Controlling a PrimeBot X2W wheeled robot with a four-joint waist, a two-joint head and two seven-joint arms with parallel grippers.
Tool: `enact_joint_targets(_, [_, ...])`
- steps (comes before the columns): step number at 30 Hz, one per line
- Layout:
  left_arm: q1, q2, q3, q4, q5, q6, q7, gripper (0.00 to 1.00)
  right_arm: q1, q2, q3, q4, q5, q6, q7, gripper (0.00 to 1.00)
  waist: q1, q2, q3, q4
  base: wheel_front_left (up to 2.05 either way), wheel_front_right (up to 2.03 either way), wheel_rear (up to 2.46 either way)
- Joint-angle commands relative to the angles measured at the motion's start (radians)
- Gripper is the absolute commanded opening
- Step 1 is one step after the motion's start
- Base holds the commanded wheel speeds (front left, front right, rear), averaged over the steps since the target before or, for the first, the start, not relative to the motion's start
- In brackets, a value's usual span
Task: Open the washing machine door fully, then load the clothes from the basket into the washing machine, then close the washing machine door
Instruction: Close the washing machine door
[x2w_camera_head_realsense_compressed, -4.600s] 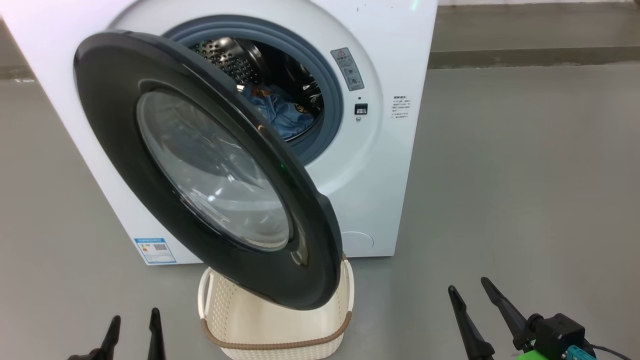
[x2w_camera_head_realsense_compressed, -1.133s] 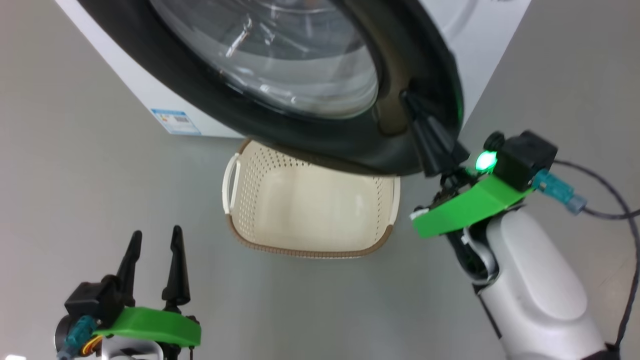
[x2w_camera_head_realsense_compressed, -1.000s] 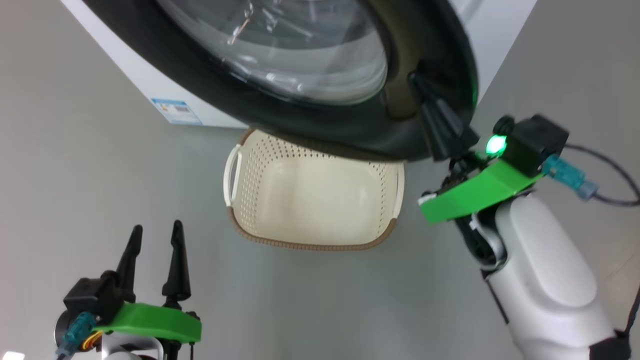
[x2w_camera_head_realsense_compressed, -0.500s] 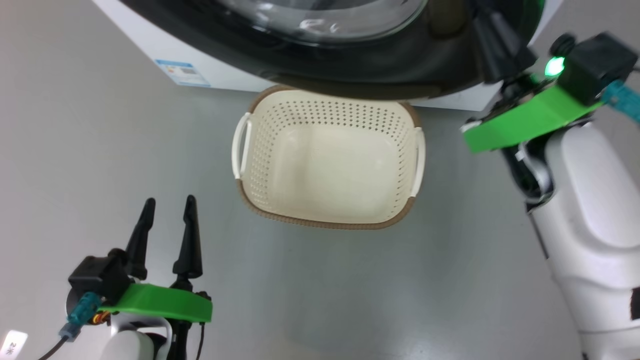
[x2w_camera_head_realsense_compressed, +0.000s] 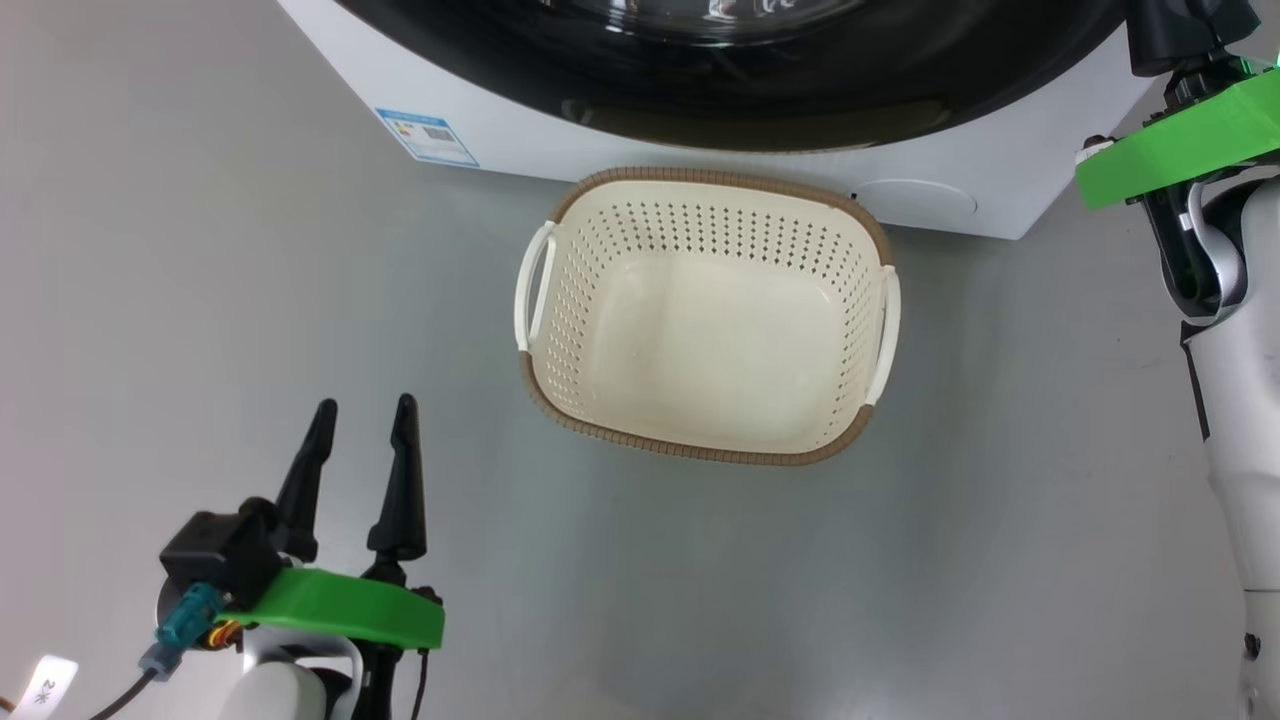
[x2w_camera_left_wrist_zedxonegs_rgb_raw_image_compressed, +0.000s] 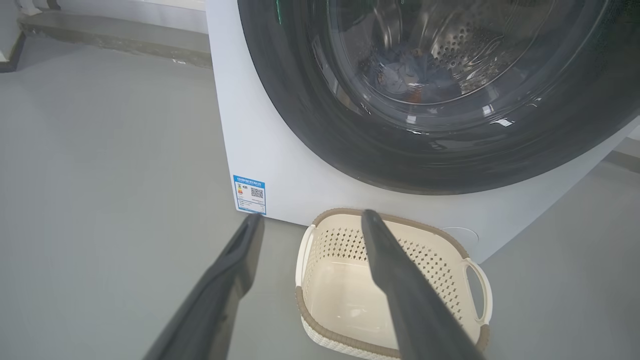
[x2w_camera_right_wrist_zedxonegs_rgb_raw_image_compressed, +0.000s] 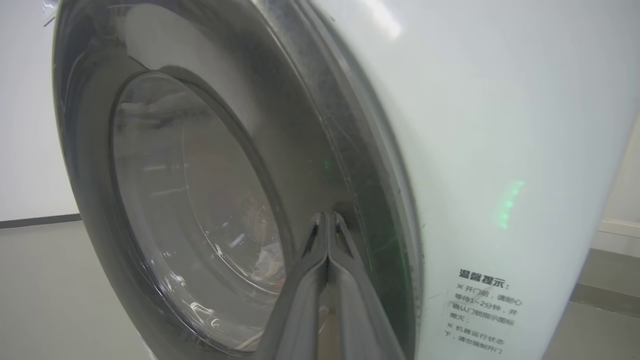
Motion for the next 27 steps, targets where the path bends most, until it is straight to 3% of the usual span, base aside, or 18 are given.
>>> enact_joint_targets(1, [-0.011, 0.019, 0.034, -0.017, -0.003, 0.006, -0.006, 1.0, -0.018, -0.003, -0.006, -0.021, -0.005, -0.007, -0.003, 0.0, 0.0, 0.0, -0.009, 0.0, 0.0, 0.0, 0.0])
enact_joint_targets(12, [0.004, 0.019, 0.058, -0.013, -0.006, 0.006, -0.006, 1.0, 0.125, 0.034, -0.009, -0.085, 0.012, -0.007, -0.003, 0.0, 0.0, 0.0, -0.102, -0.048, 0.0, 0.0, 0.0])
enact_joint_targets(13, [0.006, 0.019, 0.066, -0.015, -0.009, 0.004, -0.006, 1.0, 0.146, 0.04, -0.008, -0.099, 0.016, -0.007, -0.003, 0.05, 0.0, 0.0, -0.113, -0.054, 0.0, 0.0, 0.0])
enact_joint_targets(15, [0.012, 0.019, 0.083, -0.017, -0.021, 0.001, -0.006, 1.0, 0.193, 0.053, -0.008, -0.137, 0.028, -0.007, -0.003, 0.36, 0.0, 0.0, -0.138, -0.07, 0.0, 0.0, 0.0])
enact_joint_targets(17, [0.023, 0.019, 0.108, -0.017, -0.041, -0.003, -0.006, 1.0, 0.247, 0.064, 0.0, -0.171, 0.035, -0.007, -0.003, 0.49, 0.0, 0.0, -0.167, -0.09, 0.0, 0.0, 0.0])
enact_joint_targets(18, [0.029, 0.019, 0.12, -0.017, -0.044, -0.005, -0.006, 1.0, 0.275, 0.069, 0.007, -0.189, 0.038, -0.007, -0.003, 0.75, 0.0, 0.0, -0.182, -0.1, 0.0, 0.0, 0.0])
enact_joint_targets(19, [0.036, 0.019, 0.129, -0.019, -0.053, -0.01, -0.006, 1.0, 0.305, 0.072, 0.014, -0.207, 0.042, -0.007, -0.003, 0.96, 0.0, 0.0, -0.199, -0.112, 0.0, 0.0, 0.0])
enact_joint_targets(20, [0.043, 0.019, 0.14, -0.023, -0.054, -0.014, -0.006, 1.0, 0.336, 0.076, 0.02, -0.225, 0.046, -0.007, -0.003, 1.0, 0.0, 0.0, -0.215, -0.123, 0.0, 0.0, 0.0])
enact_joint_targets(27, [0.129, 0.019, 0.211, -0.023, -0.004, -0.026, -0.006, 1.0, 0.575, 0.116, 0.045, -0.32, 0.069, -0.007, -0.003, 1.0, 0.0, 0.0, -0.339, -0.214, 0.0, 0.0, 0.0])
